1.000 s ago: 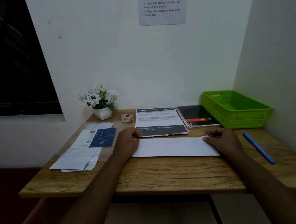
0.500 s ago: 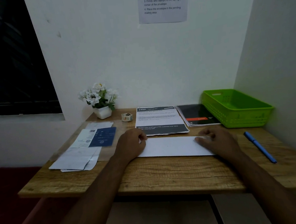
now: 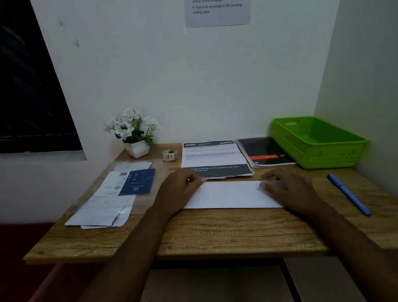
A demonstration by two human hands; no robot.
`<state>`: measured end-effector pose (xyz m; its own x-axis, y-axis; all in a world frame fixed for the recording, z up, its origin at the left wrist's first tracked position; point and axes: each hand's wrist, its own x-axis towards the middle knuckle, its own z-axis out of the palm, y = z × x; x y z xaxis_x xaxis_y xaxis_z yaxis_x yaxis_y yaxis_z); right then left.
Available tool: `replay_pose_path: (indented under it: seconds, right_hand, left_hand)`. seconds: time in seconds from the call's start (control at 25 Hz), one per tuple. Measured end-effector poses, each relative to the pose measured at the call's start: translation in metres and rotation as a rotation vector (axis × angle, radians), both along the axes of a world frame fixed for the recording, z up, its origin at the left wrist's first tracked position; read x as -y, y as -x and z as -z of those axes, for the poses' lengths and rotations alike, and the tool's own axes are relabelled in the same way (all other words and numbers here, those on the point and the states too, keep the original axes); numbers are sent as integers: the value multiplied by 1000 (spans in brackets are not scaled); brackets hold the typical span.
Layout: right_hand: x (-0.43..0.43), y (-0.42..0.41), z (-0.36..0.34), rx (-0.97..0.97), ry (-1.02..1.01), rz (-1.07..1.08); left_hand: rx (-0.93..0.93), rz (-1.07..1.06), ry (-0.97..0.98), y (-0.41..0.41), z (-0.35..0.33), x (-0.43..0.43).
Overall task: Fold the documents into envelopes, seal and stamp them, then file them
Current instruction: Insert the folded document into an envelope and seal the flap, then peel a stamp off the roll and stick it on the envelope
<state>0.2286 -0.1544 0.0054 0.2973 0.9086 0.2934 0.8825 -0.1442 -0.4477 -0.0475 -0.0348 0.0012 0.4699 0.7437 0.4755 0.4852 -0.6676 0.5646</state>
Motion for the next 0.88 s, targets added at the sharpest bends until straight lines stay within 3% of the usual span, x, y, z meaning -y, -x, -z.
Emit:
replay_pose_path:
  seconds: [0.16,0.4,0.64,0.88]
  right_hand:
    - [2,-4,-3,-386,-284,30]
    - [-4,-4,-2,-423,-374,24]
    - [-37,29,-16,-364,-369,-115]
    - [-105,97,-28,-84,-181,-333]
  left_hand:
    - [386,-102,162,3,-3,-4]
    - [788,-197,417,4,-8,-6]
    - [869,-289,518,12,-11,-11]
    - [746,-319,514,12,-7,-13]
